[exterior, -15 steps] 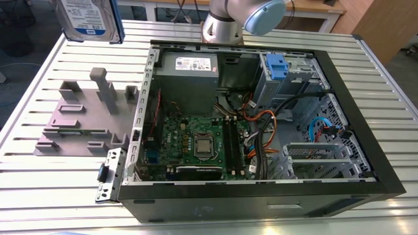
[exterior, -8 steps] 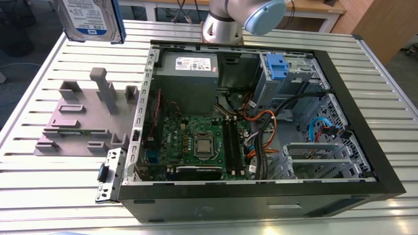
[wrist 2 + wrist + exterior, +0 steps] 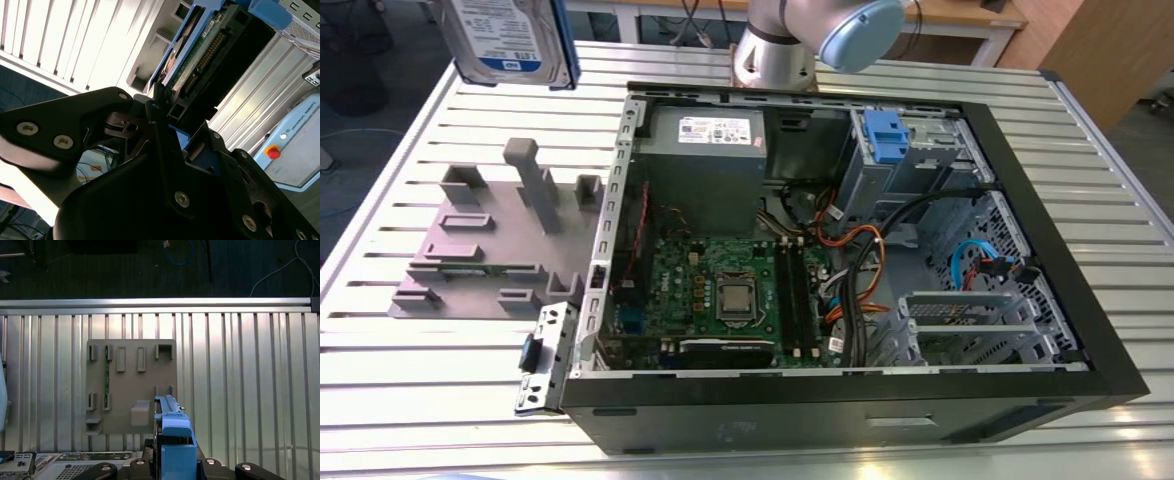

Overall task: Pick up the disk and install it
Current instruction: 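Pick up the disk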

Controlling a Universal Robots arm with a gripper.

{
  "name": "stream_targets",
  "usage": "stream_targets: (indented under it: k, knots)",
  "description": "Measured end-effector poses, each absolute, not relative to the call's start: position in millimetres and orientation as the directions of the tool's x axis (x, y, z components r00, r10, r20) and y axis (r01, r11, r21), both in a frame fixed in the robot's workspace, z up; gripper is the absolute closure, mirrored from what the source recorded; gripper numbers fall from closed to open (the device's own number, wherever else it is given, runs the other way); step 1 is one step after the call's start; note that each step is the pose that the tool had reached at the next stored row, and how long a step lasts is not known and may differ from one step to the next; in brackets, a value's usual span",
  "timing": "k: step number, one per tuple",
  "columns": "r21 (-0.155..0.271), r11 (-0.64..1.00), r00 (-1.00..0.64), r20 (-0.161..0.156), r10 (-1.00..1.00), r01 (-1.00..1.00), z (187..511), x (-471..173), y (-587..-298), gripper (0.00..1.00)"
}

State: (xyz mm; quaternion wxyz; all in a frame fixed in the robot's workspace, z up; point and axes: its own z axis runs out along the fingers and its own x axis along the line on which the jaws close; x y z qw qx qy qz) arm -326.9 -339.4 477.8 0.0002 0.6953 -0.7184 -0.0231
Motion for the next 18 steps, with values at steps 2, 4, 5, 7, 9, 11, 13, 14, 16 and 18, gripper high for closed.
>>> stream_targets:
  k: [2, 4, 5, 7, 9, 11, 13, 14, 16, 18]
  knots:
    - [0.033, 0.032, -0.033, -0.032, -0.999, -0.999, 477.8, -326.3, -339.4, 0.63]
    - [0.033, 0.032, -0.033, -0.032, -0.999, -0.999, 477.8, -325.7, -339.4, 0.63]
    - [0.033, 0.032, -0.033, -0.032, -0.999, -0.999, 477.8, -325.3, -339.4, 0.63]
    - [0.033, 0.032, -0.033, -0.032, -0.999, -0.999, 477.8, -324.7, -339.4, 0.63]
    - [0.033, 0.032, -0.033, -0.032, -0.999, -0.999, 477.8, -324.0, -339.4, 0.63]
    - [0.033, 0.032, -0.033, -0.032, -0.999, -0.999, 477.8, -323.4, -339.4, 0.63]
    - [0.033, 0.032, -0.033, -0.032, -0.999, -0.999, 477.8, -322.7, -339.4, 0.63]
    - [0.033, 0.032, -0.033, -0.032, -0.999, -0.999, 477.8, -322.5, -339.4, 0.63]
    - [0.033, 0.032, -0.033, -0.032, -0.999, -0.999, 477.8, -321.8, -339.4, 0.63]
    - [0.033, 0.032, -0.033, -0.032, -0.999, -0.999, 477.8, -321.0, -339.4, 0.63]
